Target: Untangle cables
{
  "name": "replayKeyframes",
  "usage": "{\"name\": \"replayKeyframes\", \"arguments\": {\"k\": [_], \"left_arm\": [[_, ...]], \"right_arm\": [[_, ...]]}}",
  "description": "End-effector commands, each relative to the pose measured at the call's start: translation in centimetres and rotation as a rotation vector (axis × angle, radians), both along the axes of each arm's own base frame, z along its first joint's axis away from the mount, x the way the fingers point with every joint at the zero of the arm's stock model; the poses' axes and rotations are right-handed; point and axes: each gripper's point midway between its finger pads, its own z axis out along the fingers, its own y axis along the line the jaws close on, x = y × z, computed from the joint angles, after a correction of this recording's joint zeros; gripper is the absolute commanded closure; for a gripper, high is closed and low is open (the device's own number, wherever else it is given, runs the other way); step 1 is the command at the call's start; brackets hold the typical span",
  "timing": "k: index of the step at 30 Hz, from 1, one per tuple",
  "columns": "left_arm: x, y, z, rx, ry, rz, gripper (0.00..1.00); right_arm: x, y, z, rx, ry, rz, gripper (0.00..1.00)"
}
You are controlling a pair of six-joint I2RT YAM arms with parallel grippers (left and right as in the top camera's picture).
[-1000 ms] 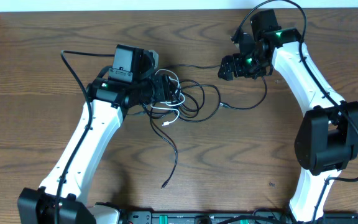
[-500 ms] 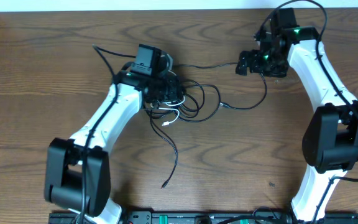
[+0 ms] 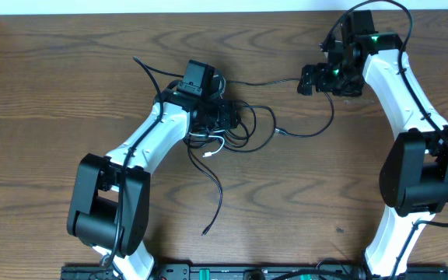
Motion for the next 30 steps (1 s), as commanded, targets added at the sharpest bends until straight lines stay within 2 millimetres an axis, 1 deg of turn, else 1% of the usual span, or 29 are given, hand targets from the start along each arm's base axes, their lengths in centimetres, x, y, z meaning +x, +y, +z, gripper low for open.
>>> {"name": "replayKeyframes", "arguments": {"k": [1, 7, 11, 15, 16, 18, 21, 25, 26, 27, 28, 30], "left_arm": [[0.3, -0.3, 0.0, -0.002, -0.003, 0.005, 0.42], [0.3, -0.4, -0.2, 0.007, -0.002, 0.001, 0.42], [0.6, 0.2, -2.0, 0.088, -0.006, 0.019, 0.42], [1.4, 1.5, -3.2, 0.168, -0.026, 0.055, 0.44], [1.5, 1.6, -3.4, 0.179, -0.027, 0.058, 0.47], [1.5, 1.7, -4.0, 0.187, -0.018, 0.060, 0.58], [1.4, 1.8, -4.6, 0.193, -0.005, 0.059, 0.69], [1.6, 1.6, -5.1, 0.192, -0.007, 0.058, 0.81], [1.8, 1.6, -5.1, 0.190, -0.013, 0.058, 0.88], [1.9, 1.6, -5.0, 0.188, -0.018, 0.059, 0.92], [2.1, 1.5, -4.9, 0.183, -0.028, 0.060, 0.92], [2.5, 1.5, -3.9, 0.172, -0.052, 0.065, 0.93]], "right_arm": [[0.0, 0.2, 0.1, -0.007, -0.006, 0.017, 0.01], [-0.1, 0.2, 0.1, -0.007, -0.003, 0.017, 0.01], [-0.1, 0.2, 0.1, -0.007, -0.003, 0.017, 0.01], [-0.1, 0.2, 0.1, -0.007, -0.005, 0.018, 0.01], [0.0, 0.2, 0.1, -0.007, -0.007, 0.019, 0.01], [0.1, 0.2, 0.1, -0.008, -0.012, 0.024, 0.01], [0.1, 0.2, 0.1, -0.007, -0.017, 0.025, 0.01], [0.2, 0.8, 0.2, -0.007, -0.023, 0.037, 0.01], [0.2, 1.1, 0.2, -0.006, -0.024, 0.043, 0.01], [0.1, 1.2, 0.2, -0.006, -0.025, 0.047, 0.01], [0.1, 1.5, 0.2, -0.003, -0.025, 0.051, 0.01], [0.1, 2.4, 0.4, 0.023, -0.031, 0.068, 0.01]]}}
